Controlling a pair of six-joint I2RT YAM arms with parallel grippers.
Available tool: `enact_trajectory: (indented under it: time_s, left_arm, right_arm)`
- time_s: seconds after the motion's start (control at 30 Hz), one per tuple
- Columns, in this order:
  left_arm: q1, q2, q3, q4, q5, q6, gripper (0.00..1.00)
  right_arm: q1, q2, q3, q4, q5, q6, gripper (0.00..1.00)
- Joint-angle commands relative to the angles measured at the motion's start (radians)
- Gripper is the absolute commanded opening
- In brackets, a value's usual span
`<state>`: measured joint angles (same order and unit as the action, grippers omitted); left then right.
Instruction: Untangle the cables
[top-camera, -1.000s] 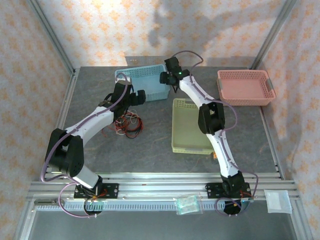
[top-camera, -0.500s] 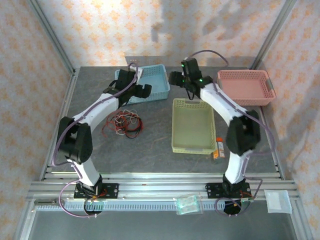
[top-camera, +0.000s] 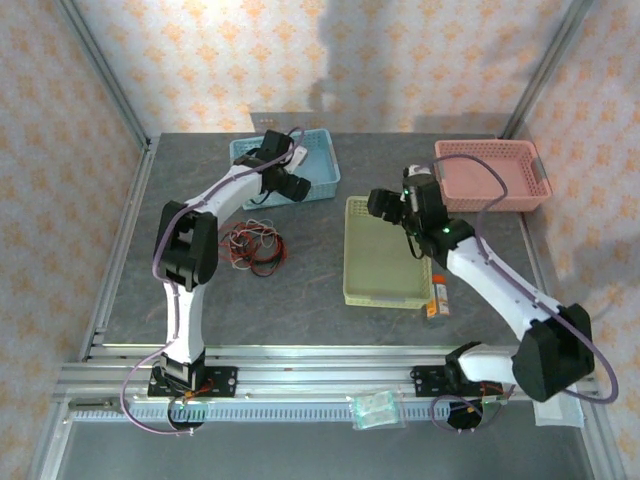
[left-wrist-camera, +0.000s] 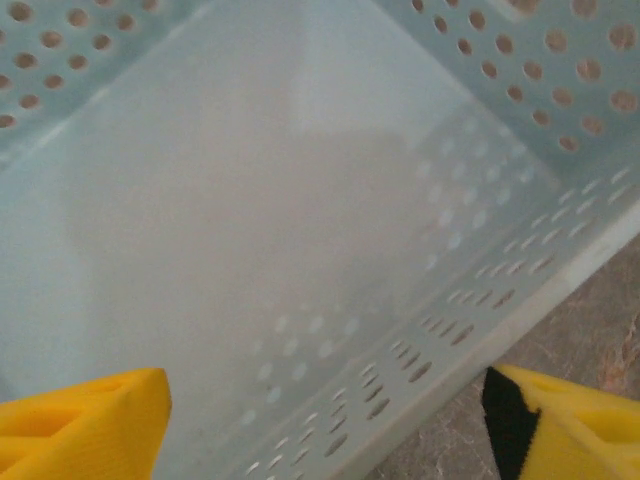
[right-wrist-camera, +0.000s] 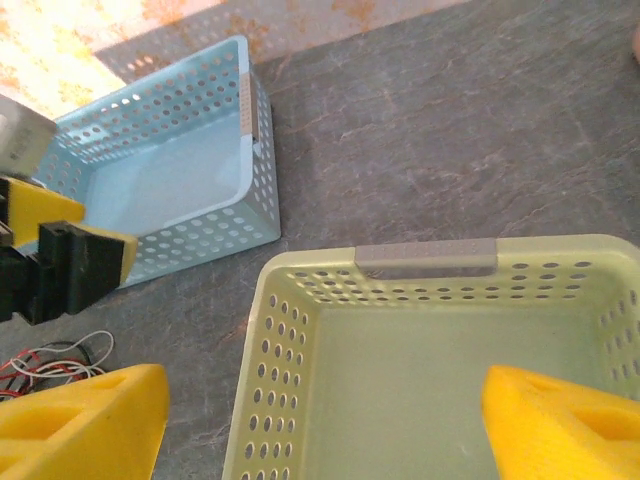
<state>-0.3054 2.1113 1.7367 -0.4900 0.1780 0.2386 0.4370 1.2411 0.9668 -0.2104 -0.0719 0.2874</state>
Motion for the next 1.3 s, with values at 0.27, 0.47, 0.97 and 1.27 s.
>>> enact_trajectory:
  time_s: [0.27,0.47,0.97,1.27]
  left_arm:
    - [0.004,0.1,0.159,-0.16,-0.013,0.088,0.62]
    - [0.006,0.132,0.211,-0.193,-0.065,0.108,0.41]
    - [0.044,0.306,0.508,-0.246,-0.207,-0.081,0.02]
    - [0.07,0.432,0.692,-0.257,-0.281,-0.32,0.03]
  right_arm:
    - [0.003,-0.056,-0.043,-0.044,0.054,0.011,0.8]
    - [0.002,-0.055,-0.046,-0.05,0.07,0.024,0.8]
    - [0.008,-0.095,-0.134,-0.024,0.046,0.025,0.82]
    - [0.022,-0.087,-0.137,-0.07,0.03,0.066,0.82]
